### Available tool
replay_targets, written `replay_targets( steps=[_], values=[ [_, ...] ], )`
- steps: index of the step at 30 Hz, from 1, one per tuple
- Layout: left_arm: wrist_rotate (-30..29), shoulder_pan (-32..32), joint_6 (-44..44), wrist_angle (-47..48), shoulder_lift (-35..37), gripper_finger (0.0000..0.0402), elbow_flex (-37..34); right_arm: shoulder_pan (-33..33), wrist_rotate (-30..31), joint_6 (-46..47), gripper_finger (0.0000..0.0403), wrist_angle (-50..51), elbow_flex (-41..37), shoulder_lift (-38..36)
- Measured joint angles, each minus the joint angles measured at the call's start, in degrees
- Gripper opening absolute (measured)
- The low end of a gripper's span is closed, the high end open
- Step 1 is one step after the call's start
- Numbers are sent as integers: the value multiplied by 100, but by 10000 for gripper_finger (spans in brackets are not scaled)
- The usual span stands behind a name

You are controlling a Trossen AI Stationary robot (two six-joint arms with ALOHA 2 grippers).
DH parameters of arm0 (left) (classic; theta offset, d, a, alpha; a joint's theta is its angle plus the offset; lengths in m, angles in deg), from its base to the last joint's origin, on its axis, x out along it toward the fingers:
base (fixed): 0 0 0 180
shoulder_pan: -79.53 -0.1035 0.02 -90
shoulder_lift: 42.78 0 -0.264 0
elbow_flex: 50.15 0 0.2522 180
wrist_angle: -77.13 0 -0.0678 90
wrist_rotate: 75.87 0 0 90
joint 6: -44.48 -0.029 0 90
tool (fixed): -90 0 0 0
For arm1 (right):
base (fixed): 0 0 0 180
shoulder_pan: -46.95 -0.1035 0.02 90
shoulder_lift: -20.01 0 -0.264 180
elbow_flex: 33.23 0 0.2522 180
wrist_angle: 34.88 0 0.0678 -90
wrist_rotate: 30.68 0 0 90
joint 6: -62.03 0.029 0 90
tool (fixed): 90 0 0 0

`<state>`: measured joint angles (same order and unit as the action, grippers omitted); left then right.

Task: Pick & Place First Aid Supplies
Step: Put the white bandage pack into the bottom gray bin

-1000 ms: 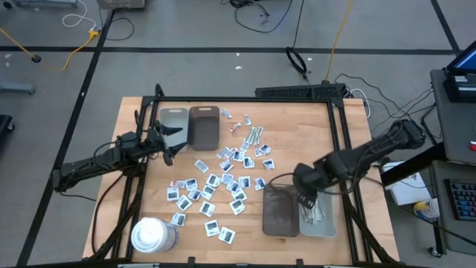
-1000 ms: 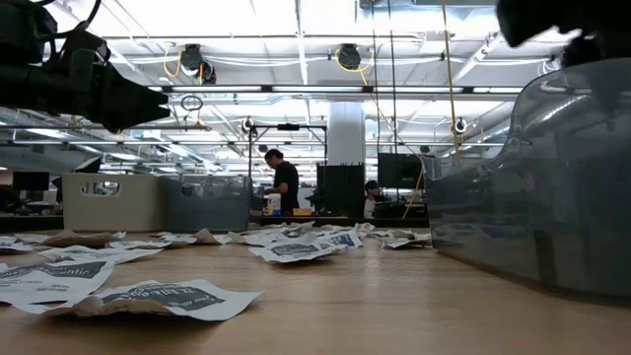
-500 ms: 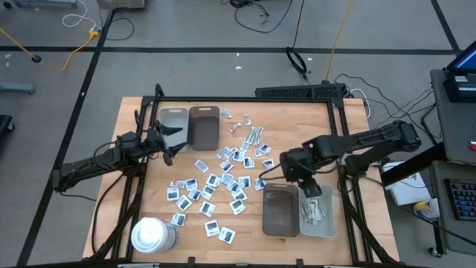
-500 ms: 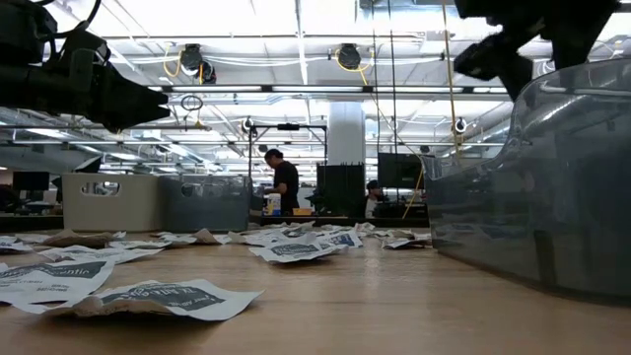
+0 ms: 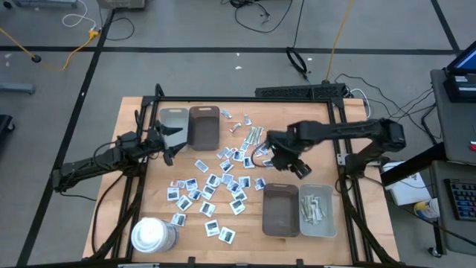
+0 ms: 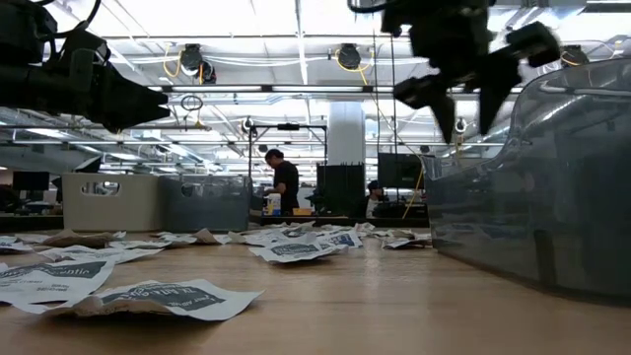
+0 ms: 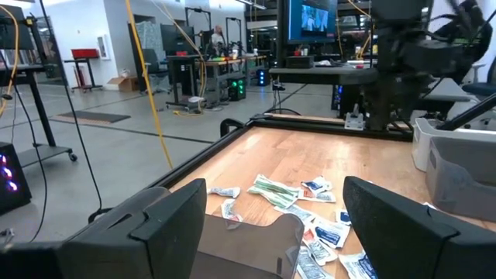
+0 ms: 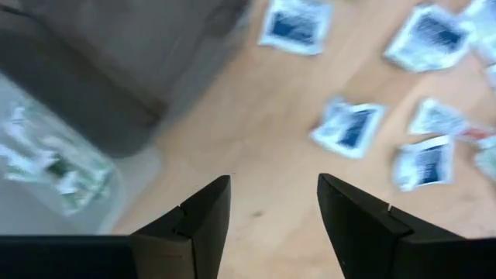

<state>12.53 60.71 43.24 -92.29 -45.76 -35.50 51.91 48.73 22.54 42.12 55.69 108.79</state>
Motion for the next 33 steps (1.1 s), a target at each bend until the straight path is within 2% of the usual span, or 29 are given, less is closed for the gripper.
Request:
replay_targets(
  steps=[8, 17, 25, 33],
  values=[
    [0, 1, 0, 2, 0, 306, 2, 958, -2, -961, 187, -65, 974, 945],
    [-1, 0, 0, 0, 0, 306, 1, 1850, 2, -1727, 179, -583, 1837, 2076],
    [-2, 0, 0, 1, 0, 306, 1, 2302, 3, -1990, 171, -1062, 2025, 2667],
    [-2, 1, 0, 1, 0, 305, 2, 2329, -26, -1978, 171, -1275, 2023, 3061]
  ],
)
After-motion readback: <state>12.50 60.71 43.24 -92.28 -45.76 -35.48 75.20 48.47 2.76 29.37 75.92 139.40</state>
